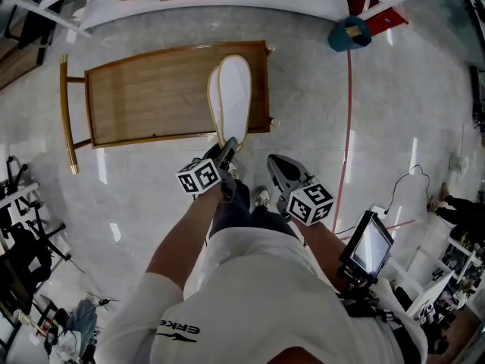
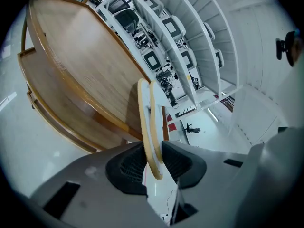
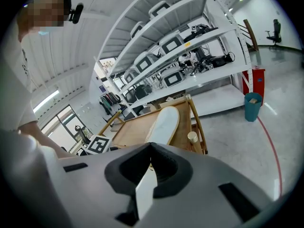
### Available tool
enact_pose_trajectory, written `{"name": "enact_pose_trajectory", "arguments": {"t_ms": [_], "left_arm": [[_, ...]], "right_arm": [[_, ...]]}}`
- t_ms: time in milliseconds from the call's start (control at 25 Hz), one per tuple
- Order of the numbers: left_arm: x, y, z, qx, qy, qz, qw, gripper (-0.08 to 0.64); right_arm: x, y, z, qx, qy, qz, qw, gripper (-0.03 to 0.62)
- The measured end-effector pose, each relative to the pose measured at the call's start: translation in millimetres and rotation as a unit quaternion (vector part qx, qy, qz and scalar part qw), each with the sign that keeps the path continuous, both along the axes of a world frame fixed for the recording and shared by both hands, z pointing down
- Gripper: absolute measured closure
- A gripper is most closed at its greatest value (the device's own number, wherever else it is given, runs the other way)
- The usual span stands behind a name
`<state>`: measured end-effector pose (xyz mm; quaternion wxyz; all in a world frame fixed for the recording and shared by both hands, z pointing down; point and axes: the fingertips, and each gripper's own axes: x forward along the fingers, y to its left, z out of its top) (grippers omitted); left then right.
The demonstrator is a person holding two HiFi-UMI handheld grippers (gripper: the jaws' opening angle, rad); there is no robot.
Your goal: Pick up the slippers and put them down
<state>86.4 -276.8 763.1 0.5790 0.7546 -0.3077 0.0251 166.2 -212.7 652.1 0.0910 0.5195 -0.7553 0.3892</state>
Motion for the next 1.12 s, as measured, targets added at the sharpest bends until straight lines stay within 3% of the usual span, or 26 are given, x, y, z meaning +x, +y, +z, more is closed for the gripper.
{"name": "enact_pose_trajectory", "arguments": {"t_ms": [600, 1120], "left_arm": [[-13, -3, -47, 0.040, 0.011, -0.031, 0.9986, 0.499], [-17, 24, -122, 0.106, 0.032, -0.050, 0.9926, 0.499]], "right_arm": [[-4, 7, -33, 0.034, 0.000, -0.002, 0.999, 0.588], [0, 25, -78, 0.096, -0.013, -0.004, 0.995, 0.588]]}}
